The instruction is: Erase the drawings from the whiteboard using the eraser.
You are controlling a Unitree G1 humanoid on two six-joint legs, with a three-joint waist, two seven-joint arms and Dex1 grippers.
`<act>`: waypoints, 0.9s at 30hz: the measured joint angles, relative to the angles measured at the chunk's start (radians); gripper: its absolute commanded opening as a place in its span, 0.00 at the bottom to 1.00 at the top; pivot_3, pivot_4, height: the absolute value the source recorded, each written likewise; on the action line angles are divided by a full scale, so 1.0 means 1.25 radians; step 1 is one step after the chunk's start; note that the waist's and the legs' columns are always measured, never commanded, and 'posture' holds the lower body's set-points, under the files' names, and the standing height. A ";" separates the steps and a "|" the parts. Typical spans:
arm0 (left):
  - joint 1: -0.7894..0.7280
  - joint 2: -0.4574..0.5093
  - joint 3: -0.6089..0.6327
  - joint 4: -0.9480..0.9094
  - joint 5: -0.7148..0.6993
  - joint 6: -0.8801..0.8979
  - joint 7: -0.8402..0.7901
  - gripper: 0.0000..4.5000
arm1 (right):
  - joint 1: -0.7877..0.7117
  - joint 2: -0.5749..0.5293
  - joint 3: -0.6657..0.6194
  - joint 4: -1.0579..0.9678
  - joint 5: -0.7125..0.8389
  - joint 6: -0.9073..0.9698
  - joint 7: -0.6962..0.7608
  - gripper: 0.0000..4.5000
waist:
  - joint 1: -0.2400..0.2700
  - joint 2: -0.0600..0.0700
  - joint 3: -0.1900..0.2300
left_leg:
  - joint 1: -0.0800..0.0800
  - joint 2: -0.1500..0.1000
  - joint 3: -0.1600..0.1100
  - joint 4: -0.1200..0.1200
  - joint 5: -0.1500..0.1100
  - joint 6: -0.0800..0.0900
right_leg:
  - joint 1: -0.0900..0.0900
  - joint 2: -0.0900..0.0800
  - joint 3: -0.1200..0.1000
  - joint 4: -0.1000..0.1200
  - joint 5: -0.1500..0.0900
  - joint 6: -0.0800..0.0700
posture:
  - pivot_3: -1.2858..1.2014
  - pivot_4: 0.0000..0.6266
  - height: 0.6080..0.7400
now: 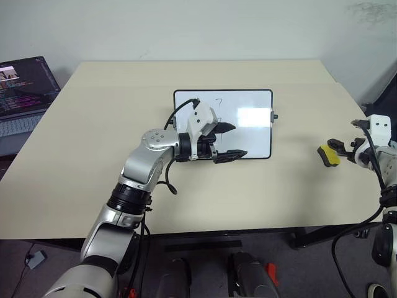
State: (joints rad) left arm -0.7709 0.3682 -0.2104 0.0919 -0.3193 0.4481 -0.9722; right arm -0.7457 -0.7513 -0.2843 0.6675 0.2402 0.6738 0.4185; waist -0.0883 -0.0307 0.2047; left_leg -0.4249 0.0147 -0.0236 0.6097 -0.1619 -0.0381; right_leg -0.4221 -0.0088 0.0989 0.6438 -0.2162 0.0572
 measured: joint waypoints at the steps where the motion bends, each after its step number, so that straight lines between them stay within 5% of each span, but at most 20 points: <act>1: 0.001 0.000 0.000 0.000 0.004 0.000 0.001 1.00 | -0.004 -0.004 0.006 0.011 -0.007 -0.016 0.011 1.00 | 0.000 0.000 0.000 | 0.000 0.000 0.000 0.000 0.000 0.000 | 0.000 0.000 0.000 0.000 0.000 0.000 | 0.52 0.24 1.00; 27: 0.015 -0.002 0.000 -0.002 0.024 0.001 0.018 1.00 | -0.012 -0.005 0.057 0.037 -0.021 0.071 0.119 1.00 | 0.000 0.000 0.000 | 0.000 0.000 0.000 0.000 0.000 0.000 | 0.000 0.000 0.000 0.000 0.001 0.001 | 0.52 0.24 1.00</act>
State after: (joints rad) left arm -0.7519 0.3656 -0.2103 0.0898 -0.2890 0.4489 -0.9498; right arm -0.7610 -0.7576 -0.2127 0.7144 0.2139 0.7620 0.5671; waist -0.0885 -0.0307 0.2047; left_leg -0.4249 0.0147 -0.0236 0.6098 -0.1619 -0.0382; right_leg -0.4220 -0.0088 0.0990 0.6442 -0.2154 0.0587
